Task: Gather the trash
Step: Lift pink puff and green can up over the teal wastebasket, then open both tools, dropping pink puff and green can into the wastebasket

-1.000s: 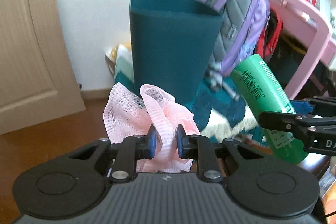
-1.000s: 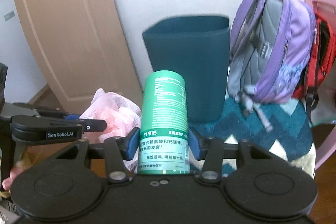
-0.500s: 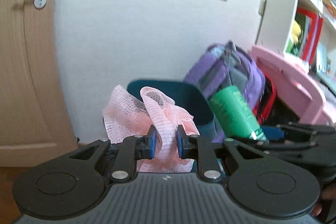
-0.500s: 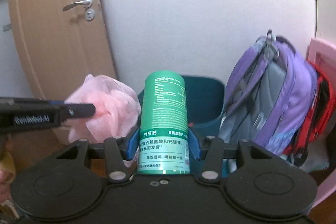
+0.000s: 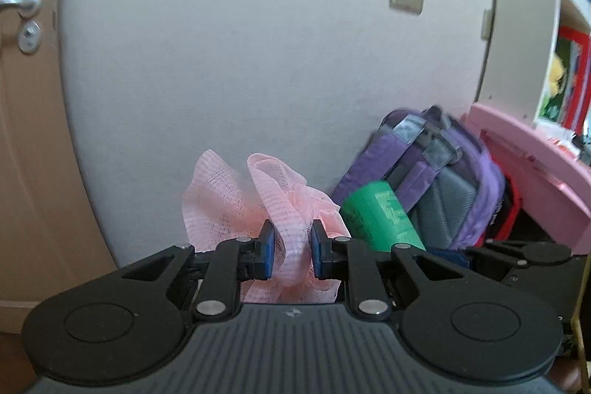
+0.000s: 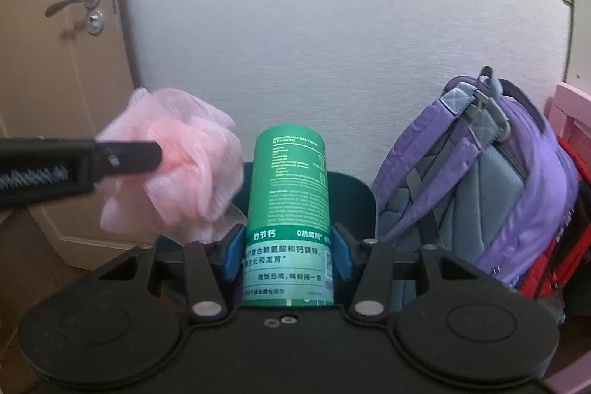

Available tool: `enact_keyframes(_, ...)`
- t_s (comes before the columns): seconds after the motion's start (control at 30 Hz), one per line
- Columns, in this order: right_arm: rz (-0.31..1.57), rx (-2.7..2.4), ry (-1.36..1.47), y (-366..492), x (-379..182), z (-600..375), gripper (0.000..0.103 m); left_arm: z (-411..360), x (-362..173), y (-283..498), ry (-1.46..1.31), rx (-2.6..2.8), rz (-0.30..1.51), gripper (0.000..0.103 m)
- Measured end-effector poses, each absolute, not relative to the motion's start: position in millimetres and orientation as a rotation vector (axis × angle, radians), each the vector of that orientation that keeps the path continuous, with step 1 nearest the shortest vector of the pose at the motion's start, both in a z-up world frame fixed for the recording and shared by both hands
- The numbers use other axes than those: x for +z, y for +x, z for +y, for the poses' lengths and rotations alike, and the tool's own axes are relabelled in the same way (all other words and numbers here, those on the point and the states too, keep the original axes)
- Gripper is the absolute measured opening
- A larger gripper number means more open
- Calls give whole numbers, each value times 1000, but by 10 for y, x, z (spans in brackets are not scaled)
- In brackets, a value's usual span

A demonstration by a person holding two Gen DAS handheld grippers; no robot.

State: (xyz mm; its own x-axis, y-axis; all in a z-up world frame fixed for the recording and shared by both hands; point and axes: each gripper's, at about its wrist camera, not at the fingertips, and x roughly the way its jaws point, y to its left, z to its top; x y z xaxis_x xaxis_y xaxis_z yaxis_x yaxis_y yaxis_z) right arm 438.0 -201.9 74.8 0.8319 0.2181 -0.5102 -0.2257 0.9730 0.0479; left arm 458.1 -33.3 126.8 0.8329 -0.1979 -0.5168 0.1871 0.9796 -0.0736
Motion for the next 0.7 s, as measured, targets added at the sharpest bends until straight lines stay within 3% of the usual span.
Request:
enact_keyframes(0.43, 671, 220, -78, 4864, 169, -1920, 48, -550, 413, 5278, 37, -197, 749, 19)
enact_keyframes(0.7, 702, 208, -158, 4894, 46, -1798, 48, -610, 160, 5404, 43, -187, 807, 19)
